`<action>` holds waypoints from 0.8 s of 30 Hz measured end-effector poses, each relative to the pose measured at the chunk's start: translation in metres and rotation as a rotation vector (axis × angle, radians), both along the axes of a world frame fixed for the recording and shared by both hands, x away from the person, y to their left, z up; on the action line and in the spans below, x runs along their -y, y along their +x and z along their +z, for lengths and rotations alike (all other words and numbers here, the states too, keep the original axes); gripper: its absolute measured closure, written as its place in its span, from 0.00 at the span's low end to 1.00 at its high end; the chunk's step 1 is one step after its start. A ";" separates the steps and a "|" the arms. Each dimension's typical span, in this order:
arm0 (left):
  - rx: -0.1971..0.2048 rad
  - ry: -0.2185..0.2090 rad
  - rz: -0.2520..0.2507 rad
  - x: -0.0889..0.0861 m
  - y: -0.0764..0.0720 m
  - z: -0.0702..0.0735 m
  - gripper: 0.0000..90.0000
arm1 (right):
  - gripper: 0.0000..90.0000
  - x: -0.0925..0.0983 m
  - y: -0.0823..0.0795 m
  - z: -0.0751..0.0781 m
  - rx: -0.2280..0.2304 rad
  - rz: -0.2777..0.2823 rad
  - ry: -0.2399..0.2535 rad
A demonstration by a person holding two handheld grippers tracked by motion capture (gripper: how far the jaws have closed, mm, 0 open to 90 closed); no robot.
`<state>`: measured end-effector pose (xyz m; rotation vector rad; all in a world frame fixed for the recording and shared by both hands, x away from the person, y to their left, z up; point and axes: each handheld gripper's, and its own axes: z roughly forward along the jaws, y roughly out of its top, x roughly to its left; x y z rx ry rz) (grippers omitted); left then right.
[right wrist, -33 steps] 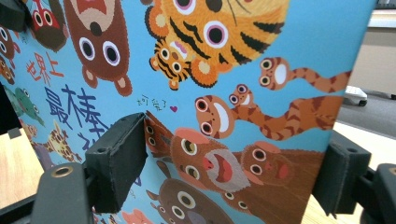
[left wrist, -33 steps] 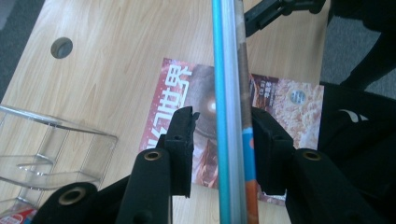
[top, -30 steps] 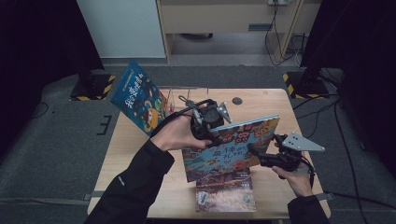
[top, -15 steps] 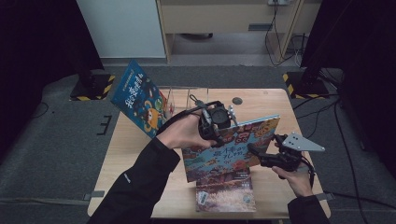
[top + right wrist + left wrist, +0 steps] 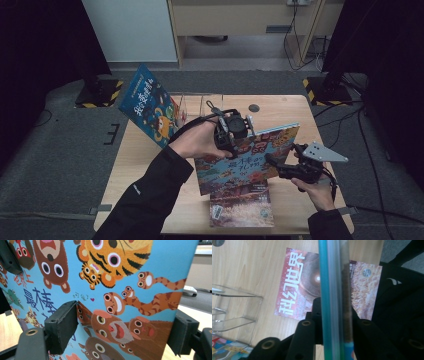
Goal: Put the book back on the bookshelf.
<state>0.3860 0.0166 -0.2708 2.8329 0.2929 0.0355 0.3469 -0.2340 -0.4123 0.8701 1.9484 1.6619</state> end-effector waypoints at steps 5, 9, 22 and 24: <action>-0.027 -0.006 0.034 -0.001 0.001 0.000 0.89 | 0.23 0.000 -0.001 0.001 0.004 0.002 0.003; -0.027 -0.001 0.080 -0.001 -0.002 0.001 0.89 | 0.23 0.003 -0.001 0.001 0.003 -0.002 0.011; -0.011 -0.073 0.267 -0.023 -0.013 0.002 0.90 | 0.23 0.029 0.002 -0.012 -0.042 -0.112 0.002; -0.005 -0.093 0.278 -0.029 -0.017 0.006 0.90 | 0.23 0.030 0.005 -0.018 -0.062 -0.126 -0.027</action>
